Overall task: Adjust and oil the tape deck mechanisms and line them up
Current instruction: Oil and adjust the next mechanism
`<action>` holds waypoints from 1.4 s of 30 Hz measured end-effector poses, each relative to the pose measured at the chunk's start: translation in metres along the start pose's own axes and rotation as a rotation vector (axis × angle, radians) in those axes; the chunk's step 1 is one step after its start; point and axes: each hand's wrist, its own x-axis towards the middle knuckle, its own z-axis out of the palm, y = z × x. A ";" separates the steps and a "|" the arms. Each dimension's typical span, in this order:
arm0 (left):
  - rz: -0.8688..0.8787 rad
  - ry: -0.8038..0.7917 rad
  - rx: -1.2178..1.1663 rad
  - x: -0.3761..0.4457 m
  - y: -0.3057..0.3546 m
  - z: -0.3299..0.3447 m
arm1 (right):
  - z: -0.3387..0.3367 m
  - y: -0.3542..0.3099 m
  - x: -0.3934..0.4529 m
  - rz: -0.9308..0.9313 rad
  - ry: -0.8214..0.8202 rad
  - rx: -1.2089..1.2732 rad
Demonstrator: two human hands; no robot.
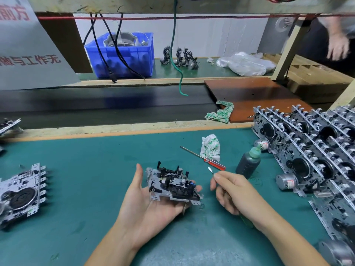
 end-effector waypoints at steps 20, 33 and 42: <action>0.009 -0.016 0.340 0.011 -0.008 -0.017 | -0.032 0.013 0.015 -0.139 0.592 -0.302; -0.025 -0.043 0.387 0.011 -0.004 -0.021 | -0.002 -0.010 0.007 -0.142 0.229 1.035; -0.031 -0.041 0.393 0.011 -0.005 -0.020 | 0.012 -0.007 0.006 -0.205 0.443 0.681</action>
